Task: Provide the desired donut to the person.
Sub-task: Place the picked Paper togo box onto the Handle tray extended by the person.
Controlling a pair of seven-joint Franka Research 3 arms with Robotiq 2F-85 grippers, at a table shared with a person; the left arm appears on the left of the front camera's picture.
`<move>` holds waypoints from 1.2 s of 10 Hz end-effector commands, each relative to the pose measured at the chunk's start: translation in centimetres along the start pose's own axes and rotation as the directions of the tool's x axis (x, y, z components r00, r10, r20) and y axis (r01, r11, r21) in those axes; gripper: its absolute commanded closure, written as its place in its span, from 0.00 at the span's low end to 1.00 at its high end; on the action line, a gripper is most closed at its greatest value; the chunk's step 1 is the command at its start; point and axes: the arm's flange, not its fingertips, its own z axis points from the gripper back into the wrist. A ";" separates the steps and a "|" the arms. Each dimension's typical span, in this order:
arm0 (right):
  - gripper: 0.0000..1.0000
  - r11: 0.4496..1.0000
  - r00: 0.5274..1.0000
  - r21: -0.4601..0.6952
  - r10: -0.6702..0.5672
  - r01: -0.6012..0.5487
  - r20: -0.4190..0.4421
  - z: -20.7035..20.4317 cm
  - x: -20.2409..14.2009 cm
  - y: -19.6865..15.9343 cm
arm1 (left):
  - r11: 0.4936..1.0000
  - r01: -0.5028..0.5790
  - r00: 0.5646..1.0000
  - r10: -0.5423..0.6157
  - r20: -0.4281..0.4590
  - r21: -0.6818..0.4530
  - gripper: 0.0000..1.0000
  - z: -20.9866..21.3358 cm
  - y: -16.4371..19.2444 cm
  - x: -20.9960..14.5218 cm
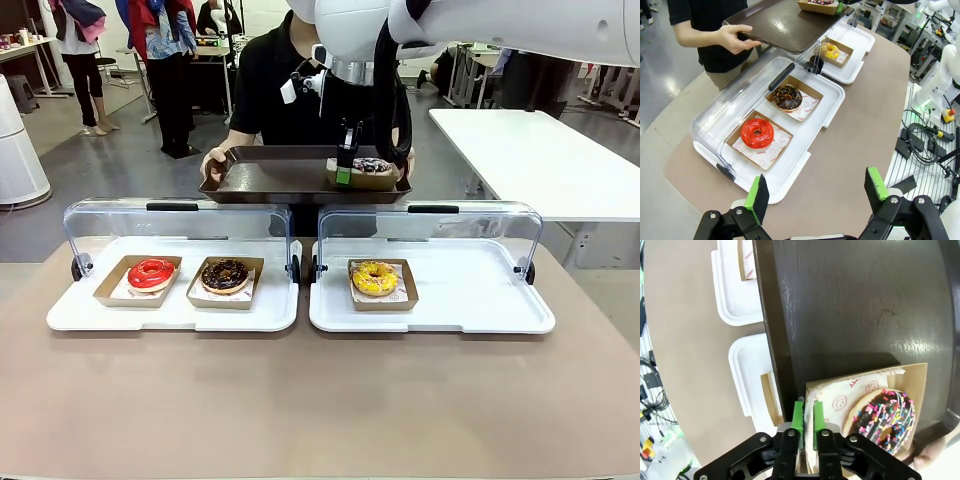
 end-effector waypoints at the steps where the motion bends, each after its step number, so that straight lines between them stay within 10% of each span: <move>1: 0.00 1.000 1.000 0.021 0.023 -0.023 0.011 0.8 0.3 -0.2 | 1.000 0.007 1.000 -0.007 0.013 -0.007 0.00 0.1 -0.1 0.0; 4: 0.14 0.999 1.000 0.028 0.031 -0.031 0.003 1.0 0.2 0.0 | 1.000 0.007 1.000 -0.007 0.013 -0.007 0.00 0.1 -0.1 0.0; 6: 0.00 0.999 1.000 0.032 0.031 -0.031 0.003 1.1 0.1 -0.1 | 1.000 0.007 1.000 -0.007 0.013 -0.007 0.00 0.1 -0.1 0.0; 12: 0.00 0.998 0.999 0.053 0.040 -0.041 0.014 2.4 -1.1 0.8 | 1.000 0.007 1.000 -0.007 0.013 -0.007 0.00 0.1 -0.1 0.0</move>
